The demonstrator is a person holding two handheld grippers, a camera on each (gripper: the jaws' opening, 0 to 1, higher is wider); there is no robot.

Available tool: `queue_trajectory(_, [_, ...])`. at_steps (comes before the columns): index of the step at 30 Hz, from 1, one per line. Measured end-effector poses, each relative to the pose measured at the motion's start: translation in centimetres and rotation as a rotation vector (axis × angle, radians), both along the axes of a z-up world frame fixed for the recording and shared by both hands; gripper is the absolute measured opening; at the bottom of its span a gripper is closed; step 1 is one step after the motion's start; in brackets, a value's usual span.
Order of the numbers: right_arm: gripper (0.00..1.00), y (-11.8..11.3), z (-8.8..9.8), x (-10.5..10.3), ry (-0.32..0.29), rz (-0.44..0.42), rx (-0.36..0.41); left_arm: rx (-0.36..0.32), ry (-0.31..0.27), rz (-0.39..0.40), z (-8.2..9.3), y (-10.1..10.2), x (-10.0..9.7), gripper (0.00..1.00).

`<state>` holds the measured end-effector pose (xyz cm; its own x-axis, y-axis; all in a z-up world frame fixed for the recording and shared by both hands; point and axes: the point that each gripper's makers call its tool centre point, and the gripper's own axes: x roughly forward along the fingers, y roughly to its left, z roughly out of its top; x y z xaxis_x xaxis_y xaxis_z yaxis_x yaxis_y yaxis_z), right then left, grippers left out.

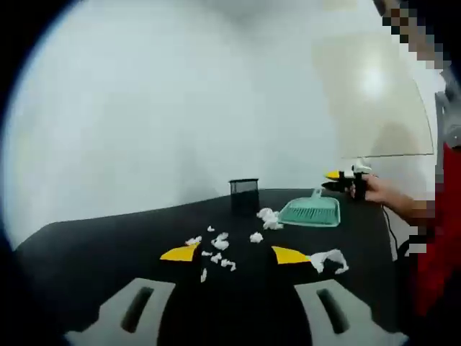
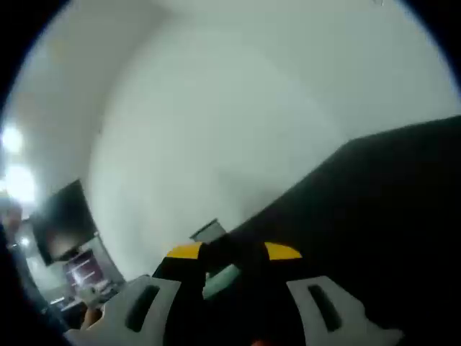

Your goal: Pick up the broom and sweep the trash on the tabletop into the dustpan.

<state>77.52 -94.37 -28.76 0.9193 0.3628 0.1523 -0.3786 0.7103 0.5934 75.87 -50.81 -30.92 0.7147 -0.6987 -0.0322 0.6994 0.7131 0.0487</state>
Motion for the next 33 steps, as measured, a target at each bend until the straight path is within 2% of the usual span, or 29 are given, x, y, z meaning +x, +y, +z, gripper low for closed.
queue_trajectory(2, [0.32,-0.1,0.0,0.2,0.001,-0.001,0.003,0.039,0.047,0.012,-1.1,0.3,0.3,0.34])
queue_trajectory(6, [0.32,-0.1,0.0,0.1,-0.002,-0.006,-0.004,0.051,0.011,-0.001,-0.7,-0.4,-0.2,0.34])
queue_trajectory(11, [0.32,-0.1,0.0,0.1,0.001,-0.001,0.002,0.047,0.026,0.003,-0.8,-0.1,0.1,0.34])
queue_trajectory(16, [0.32,-0.2,0.1,0.0,-0.003,-0.005,-0.004,0.059,0.013,0.002,-0.8,-0.2,-0.1,0.34])
queue_trajectory(18, [0.32,-0.1,0.1,0.1,-0.003,0.002,0.001,0.046,0.009,-0.001,-0.5,-0.2,-0.1,0.34])
queue_trajectory(20, [0.32,-0.3,0.0,0.3,-0.002,0.004,0.007,-0.022,-0.049,-0.053,1.2,-1.0,-0.9,0.36])
queue_trajectory(22, [0.32,-0.4,0.0,0.4,0.0,0.001,0.01,-0.017,-0.027,-0.044,0.8,-0.9,-0.8,0.34])
queue_trajectory(23, [0.32,-0.5,0.0,0.4,-0.001,-0.001,0.009,0.022,-0.002,-0.022,0.0,-0.5,-0.5,0.34])
queue_trajectory(24, [0.32,-0.4,0.0,0.3,-0.002,-0.003,0.007,0.039,-0.004,-0.016,-0.2,-0.5,-0.4,0.34])
queue_trajectory(27, [0.32,-0.4,0.1,0.3,-0.007,0.001,0.005,0.029,-0.025,-0.026,0.3,-0.9,-0.8,0.35])
queue_trajectory(29, [0.32,-0.6,0.2,0.3,-0.014,0.0,0.022,-0.024,-0.081,-0.06,1.8,-1.3,-1.4,0.35])
queue_trajectory(31, [0.32,-1.0,0.4,0.2,-0.023,0.0,0.045,-0.031,-0.061,-0.054,1.6,-1.1,-1.2,0.33])
queue_trajectory(32, [0.32,-1.0,0.5,0.1,-0.026,-0.002,0.048,0.003,-0.029,-0.036,0.7,-0.8,-0.9,0.33])
queue_trajectory(33, [0.32,-0.9,0.6,0.1,-0.032,-0.006,0.046,0.036,-0.026,-0.028,0.2,-0.7,-0.8,0.33])
